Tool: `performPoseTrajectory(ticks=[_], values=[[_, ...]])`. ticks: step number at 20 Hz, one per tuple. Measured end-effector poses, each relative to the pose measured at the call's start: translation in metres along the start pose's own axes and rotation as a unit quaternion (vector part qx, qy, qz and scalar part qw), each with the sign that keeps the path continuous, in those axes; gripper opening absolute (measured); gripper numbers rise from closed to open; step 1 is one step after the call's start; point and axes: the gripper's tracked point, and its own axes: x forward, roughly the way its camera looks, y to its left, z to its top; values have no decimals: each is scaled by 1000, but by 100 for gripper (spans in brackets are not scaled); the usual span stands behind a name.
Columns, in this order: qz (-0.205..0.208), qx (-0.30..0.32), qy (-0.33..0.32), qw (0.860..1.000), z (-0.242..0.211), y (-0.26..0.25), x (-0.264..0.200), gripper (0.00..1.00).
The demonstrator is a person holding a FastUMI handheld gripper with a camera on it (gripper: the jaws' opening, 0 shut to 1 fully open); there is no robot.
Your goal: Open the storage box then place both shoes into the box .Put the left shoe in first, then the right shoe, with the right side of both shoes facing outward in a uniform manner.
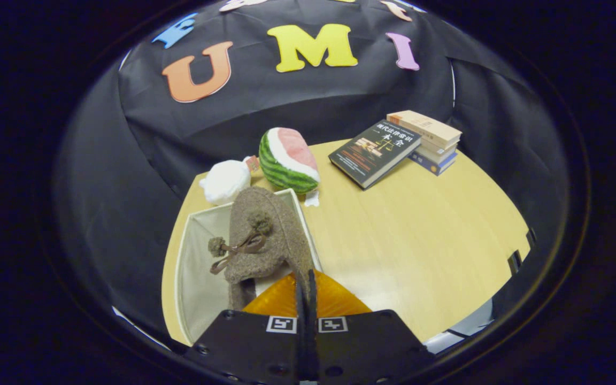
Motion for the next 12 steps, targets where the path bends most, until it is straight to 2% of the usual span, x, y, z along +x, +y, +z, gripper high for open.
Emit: performPoseTrajectory(ticks=[6, 10, 12], values=[[-10, 14, 7, 1000, -10, 2, 7, 1], [-1, 10, 2, 1000, -9, 7, 7, 11], [0, 3, -19, 1000, 1, 6, 3, 12]])
